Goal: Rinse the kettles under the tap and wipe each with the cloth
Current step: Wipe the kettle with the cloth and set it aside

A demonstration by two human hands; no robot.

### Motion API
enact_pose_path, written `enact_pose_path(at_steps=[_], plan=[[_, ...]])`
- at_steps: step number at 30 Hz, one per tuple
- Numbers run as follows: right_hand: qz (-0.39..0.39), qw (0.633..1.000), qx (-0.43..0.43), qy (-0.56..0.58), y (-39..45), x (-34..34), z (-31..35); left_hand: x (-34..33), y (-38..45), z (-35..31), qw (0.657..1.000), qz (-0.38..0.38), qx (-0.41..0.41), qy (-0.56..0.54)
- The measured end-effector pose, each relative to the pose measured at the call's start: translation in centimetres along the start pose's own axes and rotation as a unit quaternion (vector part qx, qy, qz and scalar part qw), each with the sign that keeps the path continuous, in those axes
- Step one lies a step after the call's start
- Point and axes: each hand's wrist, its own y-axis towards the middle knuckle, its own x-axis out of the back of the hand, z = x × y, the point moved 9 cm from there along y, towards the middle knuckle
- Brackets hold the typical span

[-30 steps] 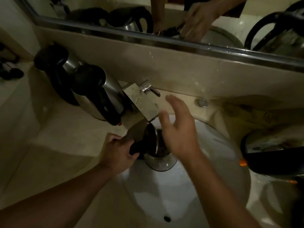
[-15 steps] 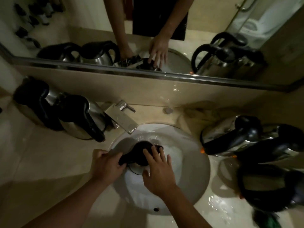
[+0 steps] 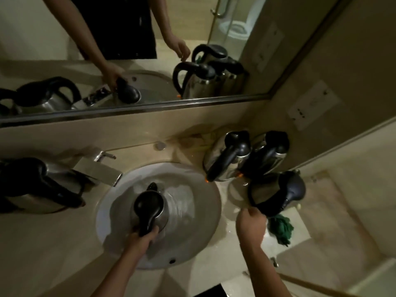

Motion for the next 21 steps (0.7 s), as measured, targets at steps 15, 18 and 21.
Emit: enact_pose_path(at_steps=[15,18,21], plan=[[0.060,0.950,-0.097,-0.290,8.8,2.6,-10.6,-2.7,-0.2,-1.6,0.997,0.058,-0.046,0.019],[0.058,0.948,-0.045,-0.310,9.1,2.3,-9.9,-2.2,-0.3,-1.5,0.998,0.039,-0.045,0.019],[0.104,0.969,-0.073,-0.212,5.9,2.3,-8.3,-2.0,-1.5,-2.2,0.999,0.024,-0.048,0.002]])
